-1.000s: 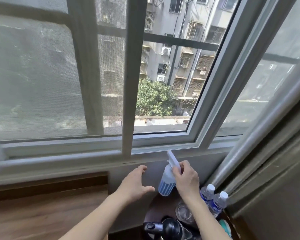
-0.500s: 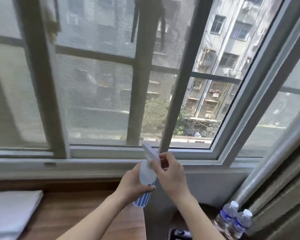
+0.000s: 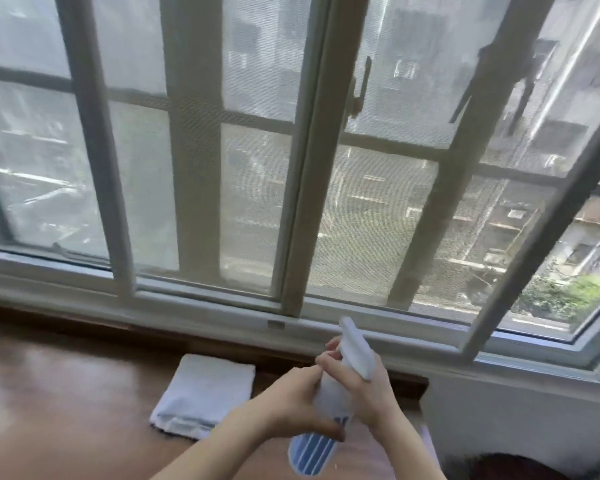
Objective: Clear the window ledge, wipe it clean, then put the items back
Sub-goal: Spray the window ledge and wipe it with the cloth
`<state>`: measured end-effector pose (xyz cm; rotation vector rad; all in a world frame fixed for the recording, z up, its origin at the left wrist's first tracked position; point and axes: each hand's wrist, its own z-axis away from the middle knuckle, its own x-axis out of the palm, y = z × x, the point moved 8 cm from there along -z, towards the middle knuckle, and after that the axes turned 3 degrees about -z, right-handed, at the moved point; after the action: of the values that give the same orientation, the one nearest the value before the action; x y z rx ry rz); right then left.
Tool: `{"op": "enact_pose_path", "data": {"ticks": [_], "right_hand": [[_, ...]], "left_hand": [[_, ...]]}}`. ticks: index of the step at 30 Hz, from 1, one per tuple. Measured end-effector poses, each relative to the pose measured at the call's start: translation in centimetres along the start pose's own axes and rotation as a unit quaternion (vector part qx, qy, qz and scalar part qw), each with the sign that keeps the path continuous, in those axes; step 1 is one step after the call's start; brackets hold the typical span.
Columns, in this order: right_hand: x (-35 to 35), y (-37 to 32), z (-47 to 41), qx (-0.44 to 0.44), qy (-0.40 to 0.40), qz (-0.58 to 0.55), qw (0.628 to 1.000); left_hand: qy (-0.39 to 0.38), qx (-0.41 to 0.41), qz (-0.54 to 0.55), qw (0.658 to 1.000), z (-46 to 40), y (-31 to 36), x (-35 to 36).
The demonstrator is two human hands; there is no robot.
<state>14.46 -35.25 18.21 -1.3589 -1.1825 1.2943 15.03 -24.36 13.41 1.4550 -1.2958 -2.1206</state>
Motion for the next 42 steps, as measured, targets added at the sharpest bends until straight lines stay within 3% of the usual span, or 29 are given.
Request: {"op": "enact_pose_path", "data": {"ticks": [4, 7, 10, 12, 18, 23, 29, 33, 37, 42], "right_hand": [[5.0, 1.4, 0.8, 0.012, 0.001, 0.012, 1.000], [7.5, 1.7, 1.5, 0.018, 0.015, 0.004, 1.000], [8.6, 1.7, 1.8, 0.012, 0.022, 0.012, 1.000], [9.0, 1.9, 1.6, 0.018, 0.017, 0.029, 0.999], [10.5, 4.2, 0.2, 0.044, -0.020, 0.076, 0.996], [12.0, 6.1, -1.6, 0.064, -0.040, 0.091, 0.993], [13.8, 6.9, -3.8, 0.063, -0.057, 0.091, 0.992], [16.1, 6.7, -4.5, 0.048, -0.075, 0.112, 0.990], [19.5, 5.7, -4.5, 0.038, -0.096, 0.141, 0.985], [25.6, 3.8, -3.7, 0.020, -0.119, 0.149, 0.981]], "left_hand": [[-0.059, -0.029, 0.036, 0.997, 3.5, -5.8, -2.7], [0.020, -0.149, -0.003, 0.989, 5.2, -12.7, -6.3], [0.123, -0.282, -0.009, 0.951, 6.9, -20.1, -8.9], [0.145, -0.345, -0.021, 0.927, 7.8, -23.9, -9.6], [0.156, -0.437, 0.053, 0.884, 8.0, -31.4, -8.5], [0.171, -0.482, 0.015, 0.859, 6.9, -34.2, -8.4], [0.173, -0.468, 0.099, 0.861, 4.4, -34.7, -8.2], [0.172, -0.416, 0.158, 0.879, 3.9, -33.6, -8.7], [0.221, -0.324, 0.223, 0.892, 6.1, -30.4, -12.5], [0.279, -0.253, 0.325, 0.867, 13.5, -30.4, -19.8]]}}
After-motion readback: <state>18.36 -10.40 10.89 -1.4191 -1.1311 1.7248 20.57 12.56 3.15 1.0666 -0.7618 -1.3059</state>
